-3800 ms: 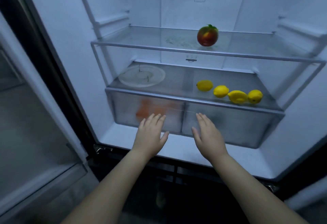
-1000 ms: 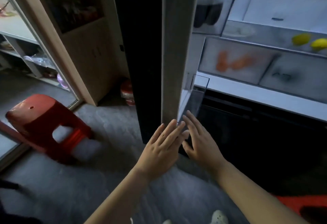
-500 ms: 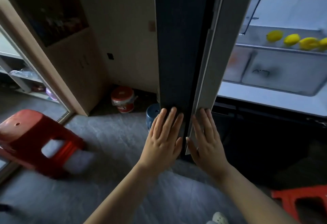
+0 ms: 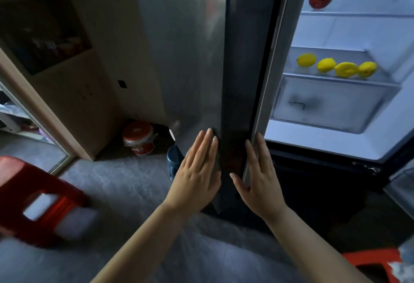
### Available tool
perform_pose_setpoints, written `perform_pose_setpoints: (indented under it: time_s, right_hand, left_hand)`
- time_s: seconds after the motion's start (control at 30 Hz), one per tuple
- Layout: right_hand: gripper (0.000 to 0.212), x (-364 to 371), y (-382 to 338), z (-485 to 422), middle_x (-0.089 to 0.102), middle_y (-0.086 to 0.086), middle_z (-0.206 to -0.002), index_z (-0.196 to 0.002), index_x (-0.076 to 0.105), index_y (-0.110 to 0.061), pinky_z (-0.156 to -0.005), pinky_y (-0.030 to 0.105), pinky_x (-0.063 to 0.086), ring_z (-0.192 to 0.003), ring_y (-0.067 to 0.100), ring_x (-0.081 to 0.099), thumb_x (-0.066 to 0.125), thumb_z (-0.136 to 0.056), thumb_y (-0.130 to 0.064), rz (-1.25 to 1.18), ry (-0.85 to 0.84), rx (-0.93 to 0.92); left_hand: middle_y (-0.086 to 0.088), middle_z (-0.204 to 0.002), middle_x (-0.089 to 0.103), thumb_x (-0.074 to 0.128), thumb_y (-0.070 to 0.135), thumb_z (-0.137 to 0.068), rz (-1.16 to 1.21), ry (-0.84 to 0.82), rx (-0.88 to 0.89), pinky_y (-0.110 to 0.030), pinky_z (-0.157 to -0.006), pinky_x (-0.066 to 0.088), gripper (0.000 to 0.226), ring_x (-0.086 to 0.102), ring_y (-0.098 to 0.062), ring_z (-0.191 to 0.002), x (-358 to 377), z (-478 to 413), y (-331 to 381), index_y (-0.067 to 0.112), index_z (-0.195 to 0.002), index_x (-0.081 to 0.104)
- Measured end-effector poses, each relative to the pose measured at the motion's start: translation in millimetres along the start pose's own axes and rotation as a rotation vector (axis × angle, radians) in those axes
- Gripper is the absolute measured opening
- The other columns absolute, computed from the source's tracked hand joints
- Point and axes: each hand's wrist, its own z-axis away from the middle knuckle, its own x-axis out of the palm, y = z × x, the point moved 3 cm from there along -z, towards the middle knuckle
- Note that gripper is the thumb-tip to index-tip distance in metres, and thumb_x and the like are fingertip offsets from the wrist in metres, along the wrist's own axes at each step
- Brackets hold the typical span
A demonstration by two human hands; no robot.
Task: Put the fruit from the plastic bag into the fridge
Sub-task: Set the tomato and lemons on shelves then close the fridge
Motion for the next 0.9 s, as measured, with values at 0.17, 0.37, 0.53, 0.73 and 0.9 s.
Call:
perform_pose_setpoints:
  time_s: [0.17,0.37,0.53,0.73,0.9]
  right_hand:
    - [0.08,-12,32,-20,0.004,0.01,-0.157,-0.146,0.017,-0.012,-0.115,0.046,0.025,-0.143,0.033,0.017,0.067,-0.086,-0.03,-0.016,0.071,-0.151]
    - [0.076,-11,81,-49,0.013,0.017,-0.153,-0.144,0.024,-0.01,-0.11,0.047,0.033,-0.142,0.034,0.02,0.069,-0.083,-0.01,0.033,0.104,-0.147]
    - [0.069,-2,126,-62,0.008,0.022,-0.154,-0.146,0.018,-0.01,-0.107,0.045,0.038,-0.143,0.036,0.016,0.059,-0.09,-0.011,0.124,0.002,-0.176]
    - [0.067,-3,146,-76,0.014,0.024,-0.152,-0.145,0.022,-0.009,-0.096,0.039,0.05,-0.139,0.035,0.027,0.058,-0.088,-0.007,0.118,0.034,-0.125]
    - [0.077,-1,164,-102,0.015,0.022,-0.154,-0.146,0.024,-0.009,-0.077,0.023,0.051,-0.119,0.028,0.053,0.066,-0.082,-0.002,0.192,0.022,0.027]
  left_hand:
    - [0.003,-0.159,0.003,0.05,0.022,-0.087,-0.046,-0.102,0.059,-0.036,-0.118,0.016,0.078,0.007,-0.018,-0.146,15,-44,8,0.023,-0.15,0.005]
    - [-0.002,-0.159,-0.002,0.056,0.031,-0.088,-0.155,-0.098,-0.004,-0.039,-0.117,0.013,0.082,0.0,-0.019,-0.146,37,-99,11,0.021,-0.15,0.003]
    - [-0.009,-0.157,-0.011,0.07,0.049,-0.075,-0.269,-0.121,-0.027,-0.049,-0.115,0.017,0.112,-0.004,-0.029,-0.145,57,-149,5,0.022,-0.149,-0.008]
    - [-0.009,-0.157,-0.009,0.072,0.051,-0.07,-0.297,-0.082,0.022,-0.054,-0.114,0.016,0.114,-0.003,-0.03,-0.145,81,-173,-6,0.023,-0.15,-0.005]
    - [-0.008,-0.158,-0.006,0.072,0.057,-0.067,-0.303,-0.066,0.09,-0.058,-0.114,0.014,0.114,-0.004,-0.028,-0.146,100,-204,-14,0.022,-0.151,0.003]
